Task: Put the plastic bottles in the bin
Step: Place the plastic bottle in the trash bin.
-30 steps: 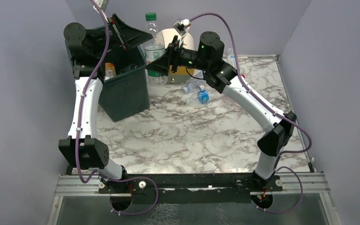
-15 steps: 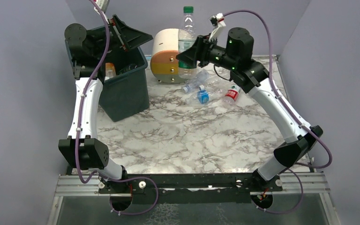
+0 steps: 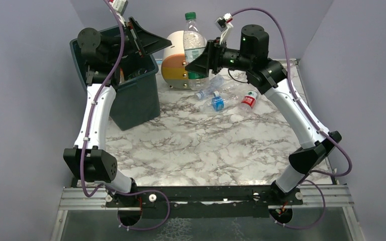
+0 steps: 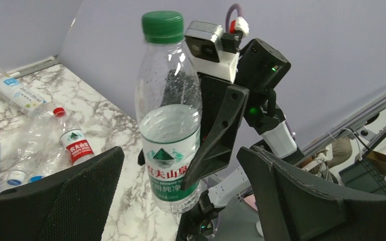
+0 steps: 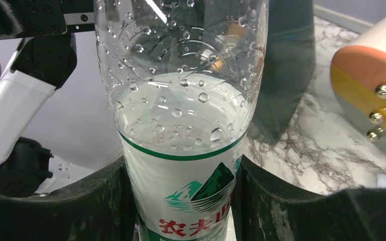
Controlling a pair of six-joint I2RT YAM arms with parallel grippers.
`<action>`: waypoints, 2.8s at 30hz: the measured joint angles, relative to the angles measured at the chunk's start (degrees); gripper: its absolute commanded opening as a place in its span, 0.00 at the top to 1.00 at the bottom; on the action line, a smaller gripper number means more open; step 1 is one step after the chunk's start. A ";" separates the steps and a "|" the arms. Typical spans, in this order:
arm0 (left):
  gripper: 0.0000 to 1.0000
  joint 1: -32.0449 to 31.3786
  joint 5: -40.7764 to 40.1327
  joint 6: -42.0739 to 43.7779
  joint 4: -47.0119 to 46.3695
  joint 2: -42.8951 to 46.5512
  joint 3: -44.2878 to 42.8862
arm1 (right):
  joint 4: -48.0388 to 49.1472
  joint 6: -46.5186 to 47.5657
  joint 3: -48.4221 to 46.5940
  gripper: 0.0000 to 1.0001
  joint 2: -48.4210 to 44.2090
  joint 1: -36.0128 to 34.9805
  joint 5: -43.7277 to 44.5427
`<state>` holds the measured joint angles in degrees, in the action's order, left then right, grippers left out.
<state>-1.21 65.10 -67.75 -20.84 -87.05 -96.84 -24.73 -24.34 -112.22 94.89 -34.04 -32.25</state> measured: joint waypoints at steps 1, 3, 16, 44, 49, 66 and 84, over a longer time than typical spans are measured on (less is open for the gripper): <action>0.01 -0.39 0.02 -0.20 -0.26 0.00 0.00 | -0.37 0.00 -0.46 0.73 0.50 -0.02 -1.09; 0.01 -1.07 0.00 -0.44 -0.66 0.00 0.00 | -1.11 -0.02 -1.40 0.72 1.46 -0.02 -3.10; 0.01 -3.48 -0.13 -0.07 -1.49 0.00 0.28 | -3.26 0.00 -7.37 0.71 5.99 -3.23 -7.43; 0.64 -5.03 -0.09 9.35 7.74 -0.28 1.16 | -2.80 0.22 -5.42 0.38 6.51 -6.36 -6.95; 0.66 -3.41 -0.39 10.38 10.10 -1.97 -2.71 | -1.38 0.31 -5.31 0.14 6.36 -6.40 -5.09; 0.65 20.15 -3.45 14.03 16.96 -8.72 -14.93 | -6.69 2.91 -2.34 0.04 2.56 -6.05 5.46; 0.01 23.67 -26.05 46.51 48.78 -7.45 -15.78 | -7.10 1.42 13.03 0.04 -4.04 5.27 8.00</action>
<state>22.46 39.05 -21.23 27.94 -94.50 -112.62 -31.83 -22.92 -99.20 90.85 -28.77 -24.25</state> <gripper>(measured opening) 0.778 0.961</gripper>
